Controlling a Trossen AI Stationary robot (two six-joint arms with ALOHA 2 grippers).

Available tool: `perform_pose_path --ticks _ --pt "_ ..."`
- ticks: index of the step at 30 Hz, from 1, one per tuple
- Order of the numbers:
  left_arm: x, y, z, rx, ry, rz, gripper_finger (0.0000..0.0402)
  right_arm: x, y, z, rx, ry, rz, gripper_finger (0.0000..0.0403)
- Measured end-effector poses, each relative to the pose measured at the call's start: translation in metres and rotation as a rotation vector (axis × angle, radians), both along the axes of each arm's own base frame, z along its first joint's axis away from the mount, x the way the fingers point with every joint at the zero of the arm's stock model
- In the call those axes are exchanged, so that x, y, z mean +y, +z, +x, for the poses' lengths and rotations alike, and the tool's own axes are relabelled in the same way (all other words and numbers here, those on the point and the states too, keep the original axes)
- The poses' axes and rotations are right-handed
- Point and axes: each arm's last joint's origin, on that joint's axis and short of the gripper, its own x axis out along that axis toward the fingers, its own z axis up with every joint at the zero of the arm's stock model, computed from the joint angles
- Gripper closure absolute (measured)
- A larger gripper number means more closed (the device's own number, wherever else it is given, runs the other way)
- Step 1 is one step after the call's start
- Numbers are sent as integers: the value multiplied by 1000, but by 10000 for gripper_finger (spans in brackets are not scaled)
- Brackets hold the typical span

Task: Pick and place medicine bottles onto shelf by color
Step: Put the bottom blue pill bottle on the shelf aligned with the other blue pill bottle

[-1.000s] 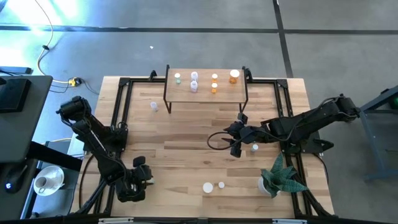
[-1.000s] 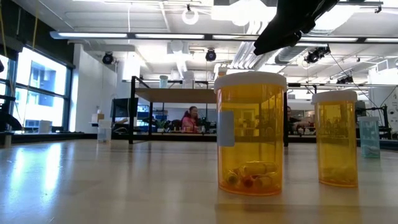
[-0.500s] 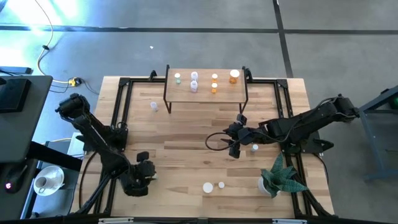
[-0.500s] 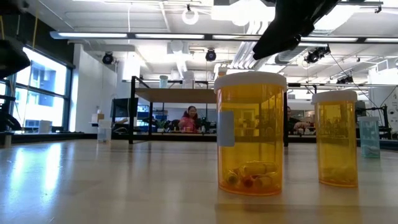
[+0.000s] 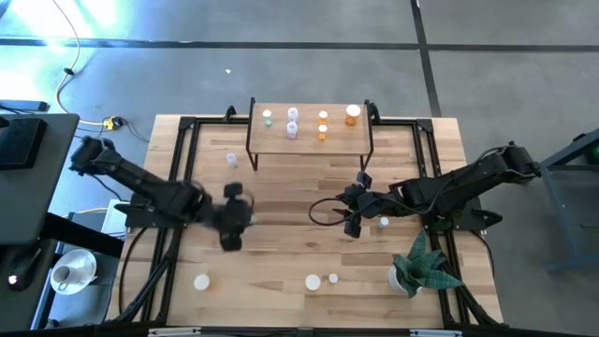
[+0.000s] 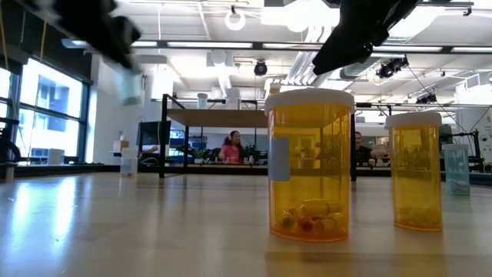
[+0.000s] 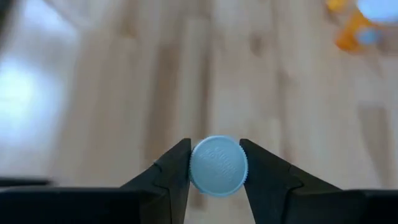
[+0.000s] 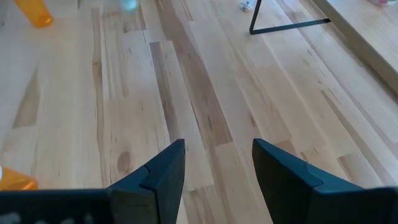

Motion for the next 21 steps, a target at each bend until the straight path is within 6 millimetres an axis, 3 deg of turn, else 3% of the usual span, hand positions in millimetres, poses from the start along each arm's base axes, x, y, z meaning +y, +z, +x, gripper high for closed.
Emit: perform_pose_path --ticks 8,13,21 --pt "76 55 15 -81 128 158 281 0 0 0 1 0 0 224" --pt "125 83 11 -133 262 170 282 0 0 0 3 2 -3 224" --pt "189 95 3 -171 458 86 282 0 -1 0 10 6 -10 224"
